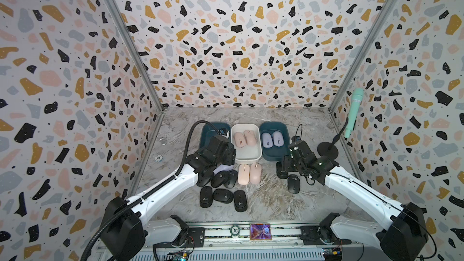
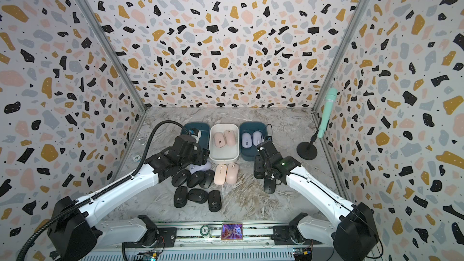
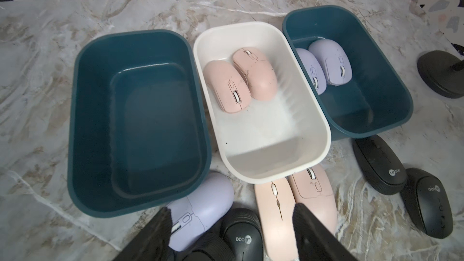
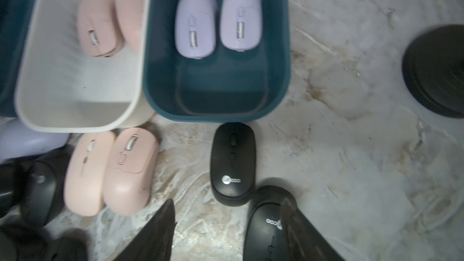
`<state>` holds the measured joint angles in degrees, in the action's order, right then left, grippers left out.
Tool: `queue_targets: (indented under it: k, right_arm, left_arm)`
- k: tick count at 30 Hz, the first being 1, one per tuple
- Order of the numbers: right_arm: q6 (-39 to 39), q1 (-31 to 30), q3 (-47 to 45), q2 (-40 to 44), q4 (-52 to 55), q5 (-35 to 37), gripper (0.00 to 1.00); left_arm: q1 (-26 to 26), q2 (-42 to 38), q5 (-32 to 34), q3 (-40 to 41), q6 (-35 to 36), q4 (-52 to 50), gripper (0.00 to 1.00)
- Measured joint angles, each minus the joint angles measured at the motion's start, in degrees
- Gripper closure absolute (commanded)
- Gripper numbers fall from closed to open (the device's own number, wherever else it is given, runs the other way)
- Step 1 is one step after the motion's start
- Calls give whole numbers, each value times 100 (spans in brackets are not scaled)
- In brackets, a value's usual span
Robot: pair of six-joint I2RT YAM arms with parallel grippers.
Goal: Place the mice by color into the storage box
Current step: Pick up the mouse from the center of the board.
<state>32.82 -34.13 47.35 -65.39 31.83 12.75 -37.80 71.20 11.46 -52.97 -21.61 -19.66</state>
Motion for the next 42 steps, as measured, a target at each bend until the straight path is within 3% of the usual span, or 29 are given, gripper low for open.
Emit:
queue_targets:
  k: [19,42]
  right_arm:
    - [378,155,-994,-514,-24,-114,30]
    - [511,192,-1320,-861,-446,-319,35]
  left_arm:
    - [-20,332,407,-22,103,240,24]
    - [-20,356,522,-22,251,376,23]
